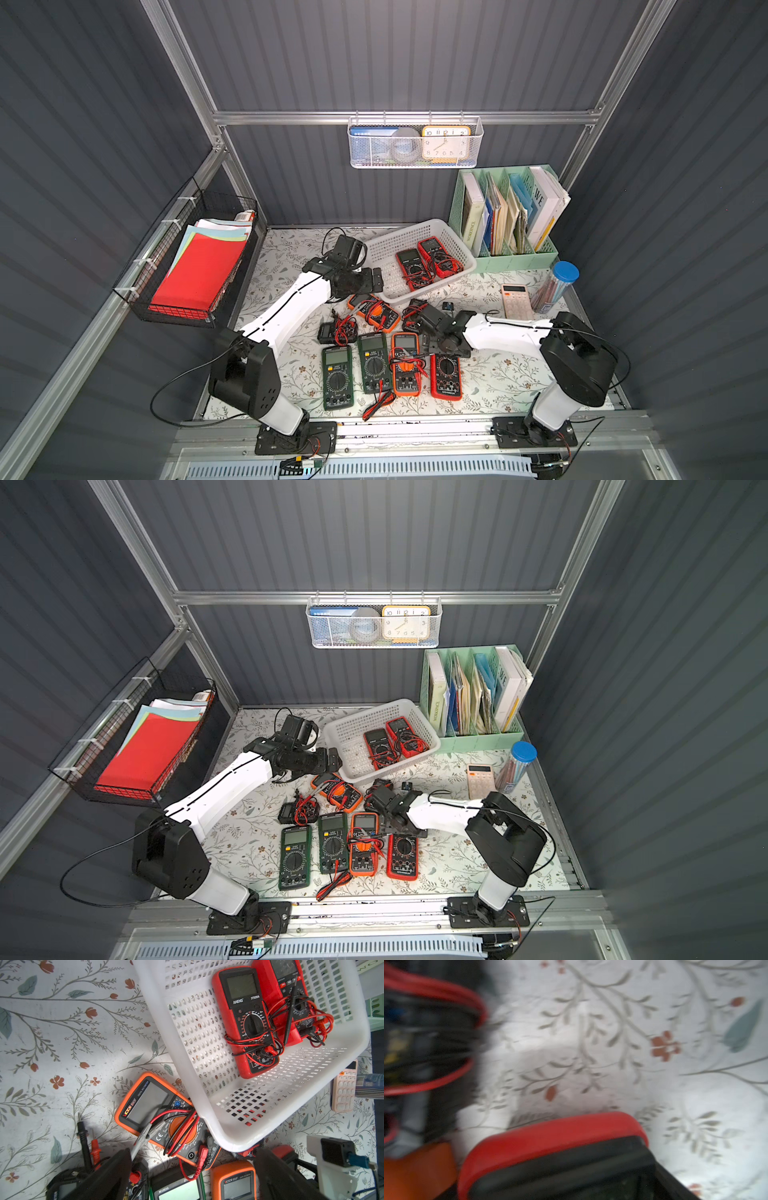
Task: Put the multimeter into the basket
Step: Pick up the multimeter from the center of the board.
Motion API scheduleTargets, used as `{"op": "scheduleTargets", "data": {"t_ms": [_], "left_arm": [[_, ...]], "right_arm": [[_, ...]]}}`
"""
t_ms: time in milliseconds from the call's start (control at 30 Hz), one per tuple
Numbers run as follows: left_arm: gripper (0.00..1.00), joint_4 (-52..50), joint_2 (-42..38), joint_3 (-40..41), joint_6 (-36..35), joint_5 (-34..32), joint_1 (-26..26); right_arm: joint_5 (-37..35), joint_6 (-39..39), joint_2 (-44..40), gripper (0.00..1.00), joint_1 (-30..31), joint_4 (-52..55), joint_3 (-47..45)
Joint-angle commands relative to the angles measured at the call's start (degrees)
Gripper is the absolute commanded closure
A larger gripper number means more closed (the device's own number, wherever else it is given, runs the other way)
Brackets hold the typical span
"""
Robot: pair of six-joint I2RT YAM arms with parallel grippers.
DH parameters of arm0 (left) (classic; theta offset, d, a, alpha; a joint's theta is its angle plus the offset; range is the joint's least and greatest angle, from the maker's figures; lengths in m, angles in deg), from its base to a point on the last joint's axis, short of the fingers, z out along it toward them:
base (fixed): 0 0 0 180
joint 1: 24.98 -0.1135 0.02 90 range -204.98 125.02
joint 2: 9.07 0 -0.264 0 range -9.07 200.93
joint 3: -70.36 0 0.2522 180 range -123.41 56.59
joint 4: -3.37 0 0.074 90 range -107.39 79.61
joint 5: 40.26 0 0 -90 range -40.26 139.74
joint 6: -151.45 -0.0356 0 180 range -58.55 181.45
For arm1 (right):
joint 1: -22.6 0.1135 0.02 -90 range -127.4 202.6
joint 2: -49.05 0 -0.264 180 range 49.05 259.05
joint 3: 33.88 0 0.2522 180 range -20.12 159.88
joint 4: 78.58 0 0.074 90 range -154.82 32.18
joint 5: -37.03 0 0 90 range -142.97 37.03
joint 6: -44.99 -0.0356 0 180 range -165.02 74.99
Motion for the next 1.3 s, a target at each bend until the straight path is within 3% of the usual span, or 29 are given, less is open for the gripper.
{"op": "scheduleTargets", "data": {"t_ms": [0,100,200,500,833,1067,1267], "left_arm": [[0.01,0.5,-0.51,-0.52,1.25,0.59,-0.42],[0.01,0.65,-0.48,-0.54,1.49,0.53,-0.42],[0.01,1.04,-0.68,-0.54,1.82,0.34,-0.45],[0.01,1.25,-1.12,-0.21,2.12,0.31,-0.42],[0.01,1.39,-1.07,-0.61,1.86,0.67,-0.43],[0.01,1.59,-0.44,-1.06,1.95,1.38,-0.42],[0.01,1.63,-0.53,-1.07,1.91,1.29,-0.42]], "right_arm": [[-4.18,3.43,-2.82,0.23,-3.88,3.8,-0.03],[-6.01,6.09,-3.92,0.22,-7.12,4.5,0.65],[-6.45,8.21,-2.66,0.12,-9.13,4.94,2.18],[-1.01,9.44,3.69,0.01,-9.96,3.08,4.39],[6.36,8.87,0.39,0.01,-10.27,-1.07,1.26],[4.57,8.3,-3.13,0.01,-10.63,1.43,2.5],[3.1,9.78,-3.82,0.2,-10.6,1.77,3.22]]}}
